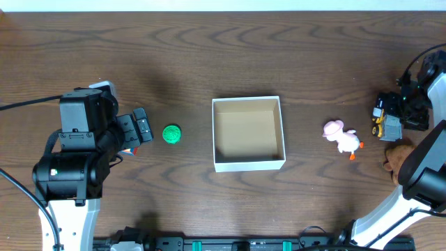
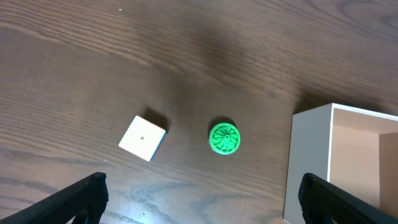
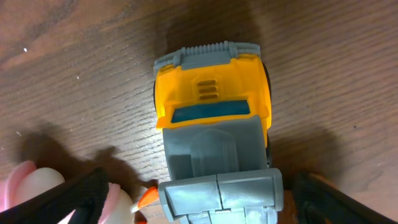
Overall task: Pack container
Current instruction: 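Move the right gripper over the yellow-grey toy truck and grasp it, then lift the truck with the right gripper and lower it into the box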
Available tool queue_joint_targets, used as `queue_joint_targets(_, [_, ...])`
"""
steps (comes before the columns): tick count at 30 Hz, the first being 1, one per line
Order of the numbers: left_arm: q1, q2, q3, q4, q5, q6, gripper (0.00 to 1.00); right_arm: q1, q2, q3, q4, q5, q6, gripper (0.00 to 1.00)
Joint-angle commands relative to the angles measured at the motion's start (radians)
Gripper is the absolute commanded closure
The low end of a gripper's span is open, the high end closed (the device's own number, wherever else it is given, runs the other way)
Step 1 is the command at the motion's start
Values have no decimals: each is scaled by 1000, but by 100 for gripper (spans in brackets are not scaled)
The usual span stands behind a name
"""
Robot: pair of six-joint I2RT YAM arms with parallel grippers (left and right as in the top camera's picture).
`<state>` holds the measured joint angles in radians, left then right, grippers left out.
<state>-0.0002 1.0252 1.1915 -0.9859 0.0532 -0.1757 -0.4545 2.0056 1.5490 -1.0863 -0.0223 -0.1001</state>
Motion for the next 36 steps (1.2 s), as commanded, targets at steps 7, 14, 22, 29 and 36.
queue_joint_targets(7, [5,0,22,0,2,18,2,-6,9,-1,2,7,-9,26])
queue_joint_targets(14, [5,0,22,-1,3,18,2,-6,9,-6,8,7,-9,26])
queue_joint_targets(22, [5,0,22,-1,3,18,2,-6,9,-40,48,7,-9,24])
queue_joint_targets(29, [5,0,22,-1,3,18,2,-6,9,-49,69,7,-9,33])
queue_joint_targets(36, [5,0,22,-1,3,18,2,-6,9,-49,74,7,-1,48])
